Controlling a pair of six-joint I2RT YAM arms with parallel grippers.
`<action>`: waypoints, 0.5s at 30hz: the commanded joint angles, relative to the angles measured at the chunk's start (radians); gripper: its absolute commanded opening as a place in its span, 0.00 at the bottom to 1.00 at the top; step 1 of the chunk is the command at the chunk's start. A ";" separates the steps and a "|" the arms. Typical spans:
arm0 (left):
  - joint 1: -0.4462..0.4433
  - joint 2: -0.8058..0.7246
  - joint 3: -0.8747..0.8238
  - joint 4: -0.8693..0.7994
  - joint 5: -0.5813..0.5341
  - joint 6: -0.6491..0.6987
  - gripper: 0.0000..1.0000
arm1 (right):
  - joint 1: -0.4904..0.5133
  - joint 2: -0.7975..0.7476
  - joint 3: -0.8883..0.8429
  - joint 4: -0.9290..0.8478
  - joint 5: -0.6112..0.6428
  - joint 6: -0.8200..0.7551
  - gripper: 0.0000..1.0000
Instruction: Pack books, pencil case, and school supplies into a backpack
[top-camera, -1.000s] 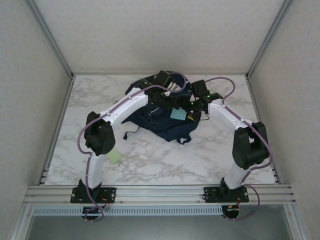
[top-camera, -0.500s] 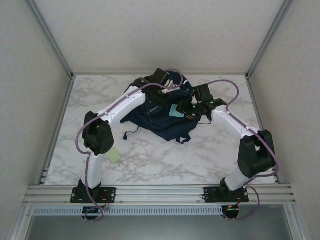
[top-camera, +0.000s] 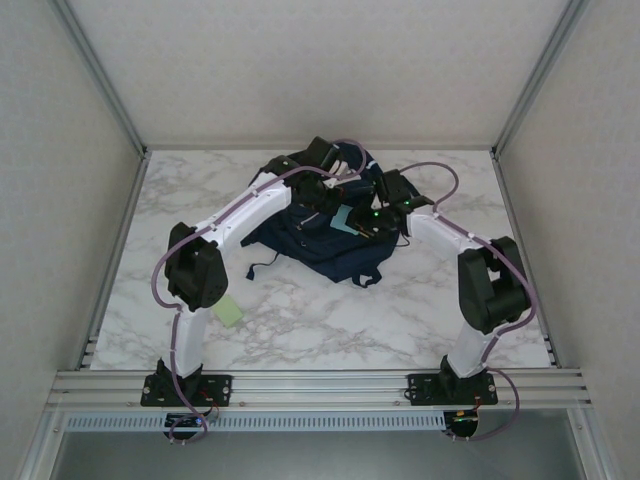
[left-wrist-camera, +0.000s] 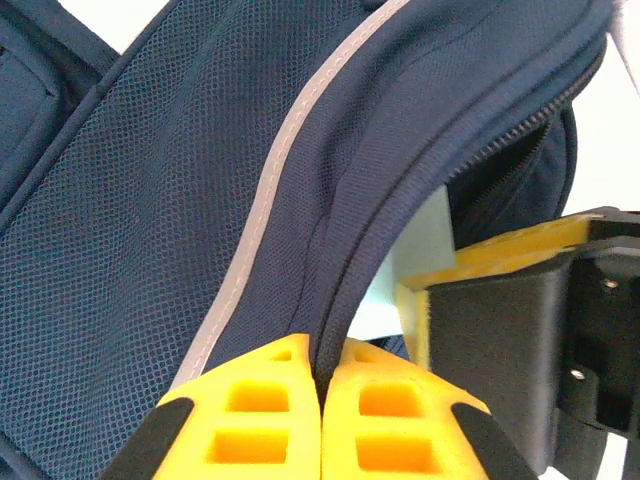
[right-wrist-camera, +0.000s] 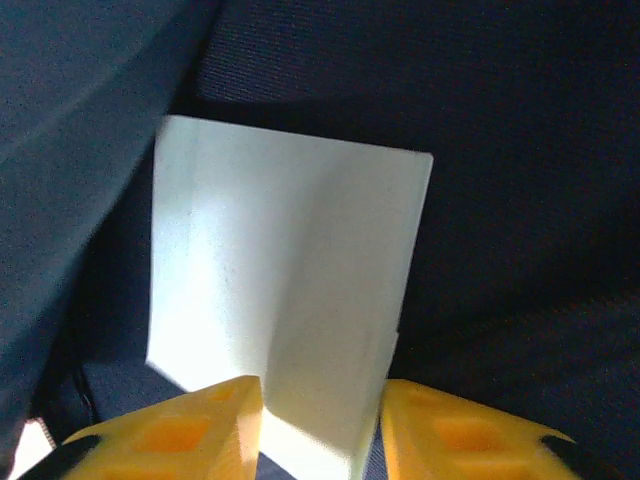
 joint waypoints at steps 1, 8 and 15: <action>0.004 -0.073 0.005 -0.006 0.028 -0.033 0.00 | 0.048 0.059 0.102 0.071 -0.041 0.002 0.27; 0.004 -0.079 -0.007 -0.007 0.018 -0.032 0.00 | 0.077 0.117 0.171 0.052 -0.031 0.002 0.28; 0.008 -0.090 -0.032 -0.011 -0.088 -0.033 0.04 | 0.077 -0.008 0.053 0.028 0.023 -0.014 0.37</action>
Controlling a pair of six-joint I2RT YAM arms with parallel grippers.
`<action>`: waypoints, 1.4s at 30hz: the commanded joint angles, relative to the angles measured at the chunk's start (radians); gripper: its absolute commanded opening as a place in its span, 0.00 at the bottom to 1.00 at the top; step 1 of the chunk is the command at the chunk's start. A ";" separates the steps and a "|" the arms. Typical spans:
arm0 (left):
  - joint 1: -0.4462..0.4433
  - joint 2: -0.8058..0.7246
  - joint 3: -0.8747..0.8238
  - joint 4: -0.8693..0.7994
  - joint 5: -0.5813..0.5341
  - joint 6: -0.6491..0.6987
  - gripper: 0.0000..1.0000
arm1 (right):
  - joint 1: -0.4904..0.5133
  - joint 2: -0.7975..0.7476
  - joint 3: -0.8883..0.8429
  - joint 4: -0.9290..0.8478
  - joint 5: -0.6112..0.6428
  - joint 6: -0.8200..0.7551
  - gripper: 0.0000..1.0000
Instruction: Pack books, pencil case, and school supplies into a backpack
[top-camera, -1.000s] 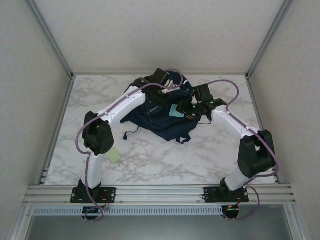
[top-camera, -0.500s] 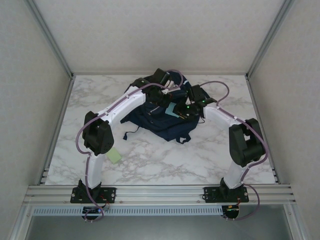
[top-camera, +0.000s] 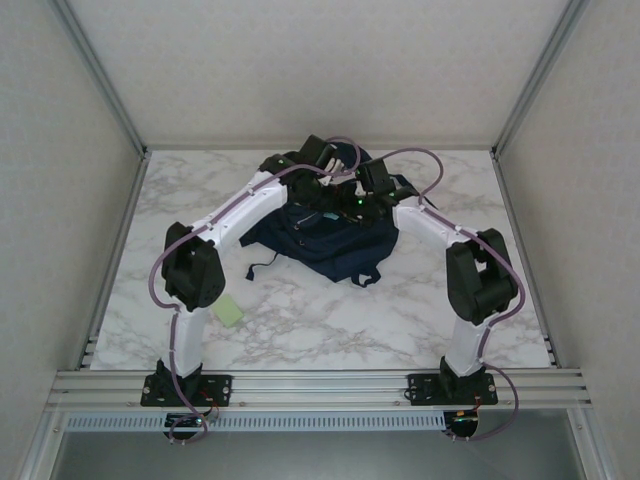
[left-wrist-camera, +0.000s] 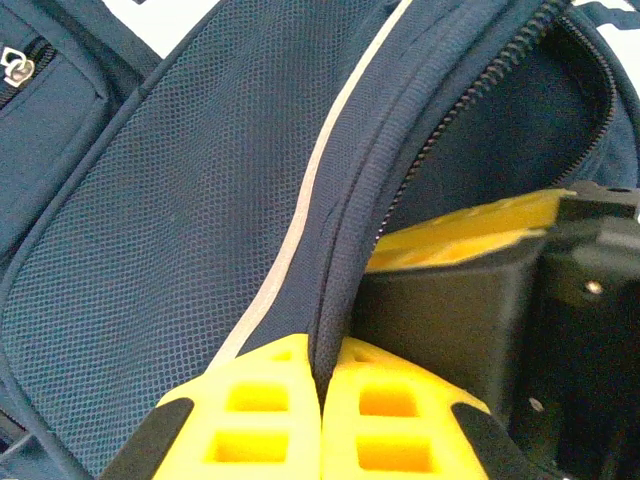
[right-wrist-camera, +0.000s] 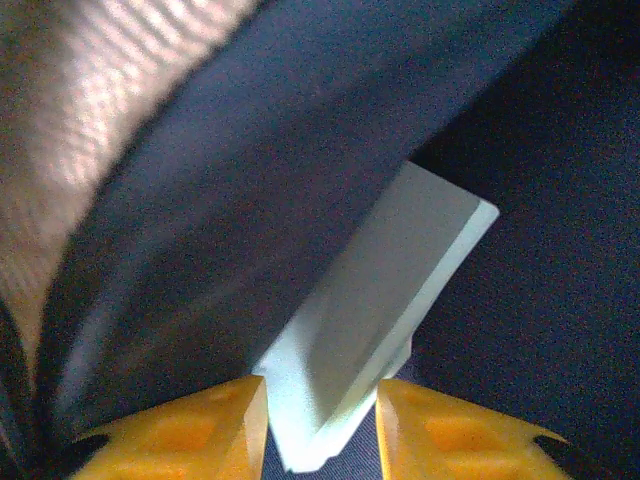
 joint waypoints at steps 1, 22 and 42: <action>-0.005 -0.081 -0.021 -0.015 -0.082 -0.018 0.09 | 0.025 -0.098 -0.078 -0.045 0.017 -0.017 0.39; 0.016 -0.663 -0.769 0.084 -0.388 -0.387 1.00 | 0.038 -0.568 -0.361 -0.168 0.179 -0.119 0.99; 0.047 -0.993 -1.412 0.135 -0.416 -0.885 1.00 | 0.059 -0.491 -0.421 -0.030 0.156 -0.091 0.99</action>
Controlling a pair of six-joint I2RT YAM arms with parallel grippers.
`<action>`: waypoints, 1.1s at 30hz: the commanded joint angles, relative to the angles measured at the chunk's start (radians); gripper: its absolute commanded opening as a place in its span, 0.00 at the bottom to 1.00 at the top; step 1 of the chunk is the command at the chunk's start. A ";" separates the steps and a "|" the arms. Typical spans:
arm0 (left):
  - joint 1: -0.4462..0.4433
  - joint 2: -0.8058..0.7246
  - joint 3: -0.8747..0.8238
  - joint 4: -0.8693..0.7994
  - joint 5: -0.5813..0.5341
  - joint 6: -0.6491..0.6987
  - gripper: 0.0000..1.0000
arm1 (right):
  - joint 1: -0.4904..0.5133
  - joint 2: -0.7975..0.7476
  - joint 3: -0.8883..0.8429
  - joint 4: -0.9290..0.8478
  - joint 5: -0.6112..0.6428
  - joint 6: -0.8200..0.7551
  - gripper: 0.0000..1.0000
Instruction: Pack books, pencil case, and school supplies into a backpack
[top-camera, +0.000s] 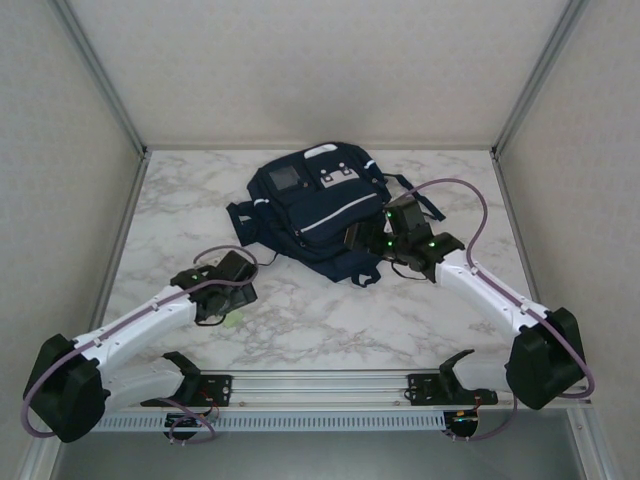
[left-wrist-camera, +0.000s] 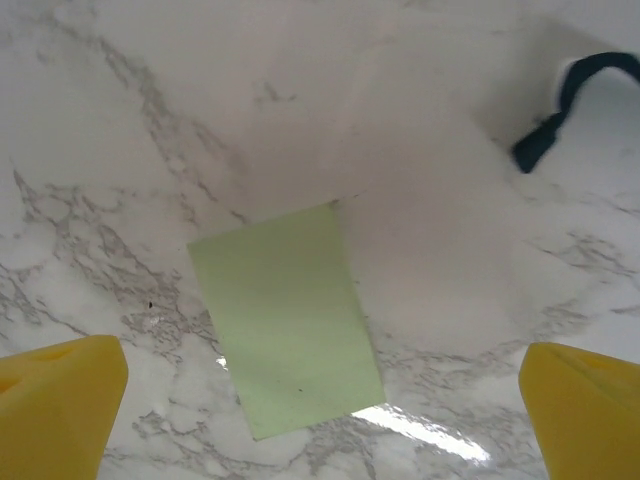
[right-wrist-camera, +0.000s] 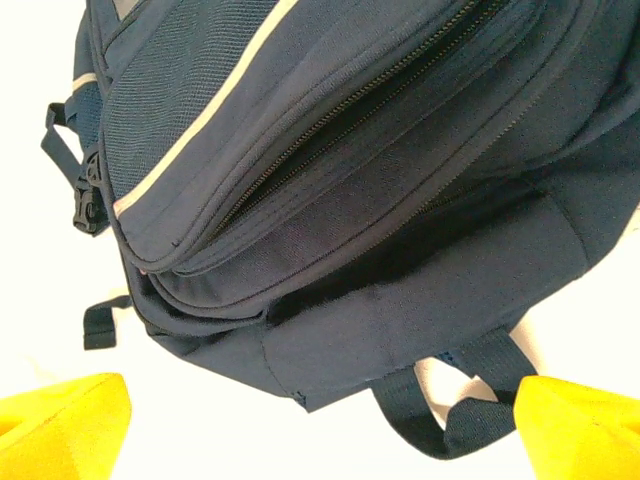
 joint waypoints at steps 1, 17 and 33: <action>0.018 -0.004 -0.061 0.064 -0.017 -0.150 1.00 | 0.012 0.055 0.019 0.025 -0.013 -0.018 0.99; 0.080 0.298 -0.014 0.202 0.048 -0.112 0.84 | 0.020 0.139 0.099 -0.048 0.023 -0.070 0.99; 0.113 0.193 0.059 0.144 0.012 -0.075 0.48 | 0.021 0.169 0.139 -0.056 -0.014 -0.091 0.99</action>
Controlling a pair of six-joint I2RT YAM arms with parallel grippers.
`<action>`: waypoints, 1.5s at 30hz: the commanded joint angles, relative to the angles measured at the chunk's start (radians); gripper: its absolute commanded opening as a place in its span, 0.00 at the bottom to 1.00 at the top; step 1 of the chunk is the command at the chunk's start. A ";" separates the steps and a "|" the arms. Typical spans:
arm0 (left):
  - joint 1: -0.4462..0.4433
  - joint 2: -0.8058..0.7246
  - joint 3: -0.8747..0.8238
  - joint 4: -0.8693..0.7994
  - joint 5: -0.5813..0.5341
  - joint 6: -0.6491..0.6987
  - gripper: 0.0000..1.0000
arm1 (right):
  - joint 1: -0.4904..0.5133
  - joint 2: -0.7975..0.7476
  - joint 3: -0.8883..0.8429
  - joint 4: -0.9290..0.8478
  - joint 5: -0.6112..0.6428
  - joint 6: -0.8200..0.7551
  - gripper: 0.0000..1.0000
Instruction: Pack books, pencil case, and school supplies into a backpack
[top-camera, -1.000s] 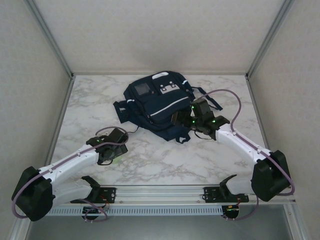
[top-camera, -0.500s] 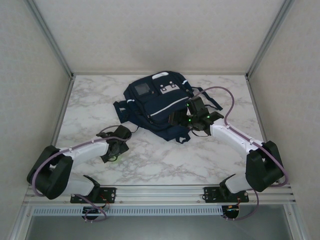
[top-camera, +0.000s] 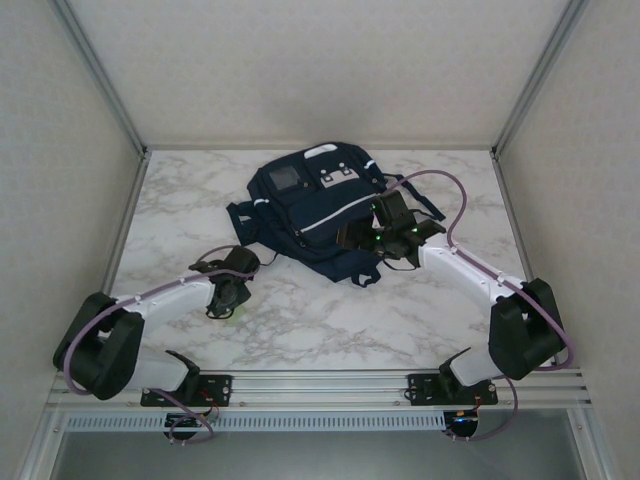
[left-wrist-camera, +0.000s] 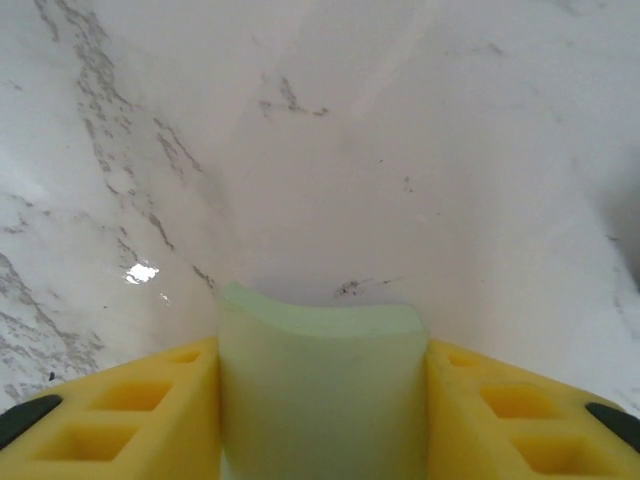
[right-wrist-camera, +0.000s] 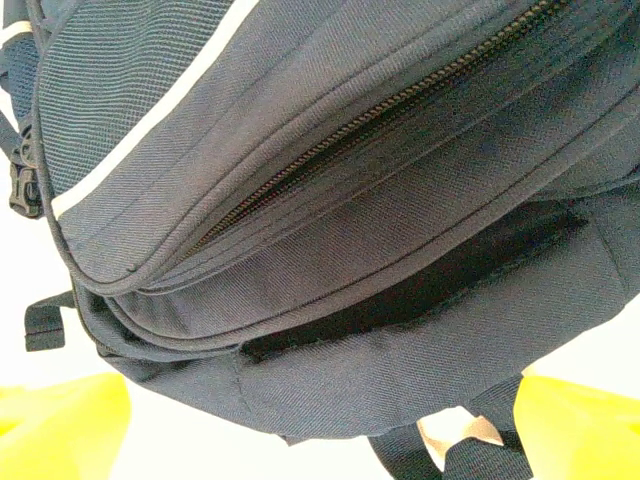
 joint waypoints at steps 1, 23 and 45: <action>0.017 -0.062 0.089 -0.048 -0.028 0.020 0.48 | 0.013 0.008 0.031 0.002 -0.038 -0.030 0.99; 0.028 0.009 0.321 0.282 0.223 -0.158 0.53 | 0.321 0.135 -0.017 0.598 -0.253 -0.023 0.74; 0.025 -0.031 0.245 0.333 0.287 -0.218 0.61 | 0.309 0.320 0.158 0.605 -0.190 -0.053 0.04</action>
